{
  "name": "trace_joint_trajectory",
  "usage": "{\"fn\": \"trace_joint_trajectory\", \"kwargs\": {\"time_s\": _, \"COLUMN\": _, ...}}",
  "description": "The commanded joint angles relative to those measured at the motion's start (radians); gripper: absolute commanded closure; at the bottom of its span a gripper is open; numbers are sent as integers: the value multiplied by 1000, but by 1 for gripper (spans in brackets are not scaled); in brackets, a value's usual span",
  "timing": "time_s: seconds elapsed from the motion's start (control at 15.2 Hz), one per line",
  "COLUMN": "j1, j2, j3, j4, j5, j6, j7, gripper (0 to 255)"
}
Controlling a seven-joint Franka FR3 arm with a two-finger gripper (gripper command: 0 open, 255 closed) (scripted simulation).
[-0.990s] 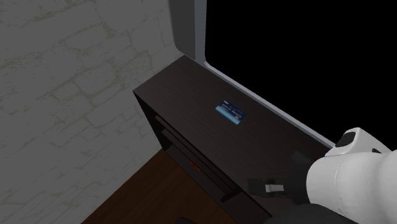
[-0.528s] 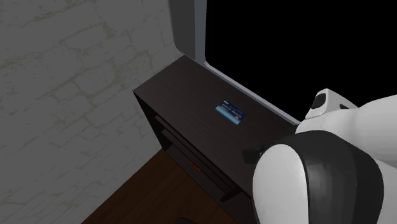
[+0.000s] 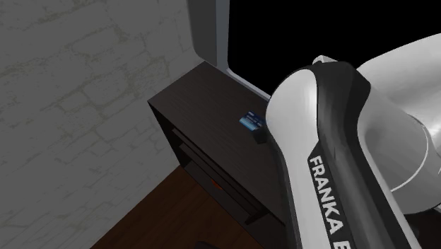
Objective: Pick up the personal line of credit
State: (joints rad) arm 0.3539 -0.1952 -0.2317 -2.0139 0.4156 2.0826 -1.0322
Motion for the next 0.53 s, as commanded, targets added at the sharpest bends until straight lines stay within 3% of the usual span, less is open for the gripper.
{"fn": "trace_joint_trajectory", "kwargs": {"time_s": 0.0, "j1": 25, "j2": 52, "j3": -6, "j4": 54, "j5": 57, "j6": -2, "j7": -92, "gripper": 0}}
{"fn": "trace_joint_trajectory", "kwargs": {"time_s": 0.2, "j1": 51, "j2": 131, "j3": -8, "j4": 145, "j5": 134, "j6": -21, "j7": -212, "gripper": 0}}
{"fn": "trace_joint_trajectory", "kwargs": {"time_s": 0.46, "j1": 51, "j2": 135, "j3": -5, "j4": 99, "j5": 149, "j6": 22, "j7": -239, "gripper": 0}}
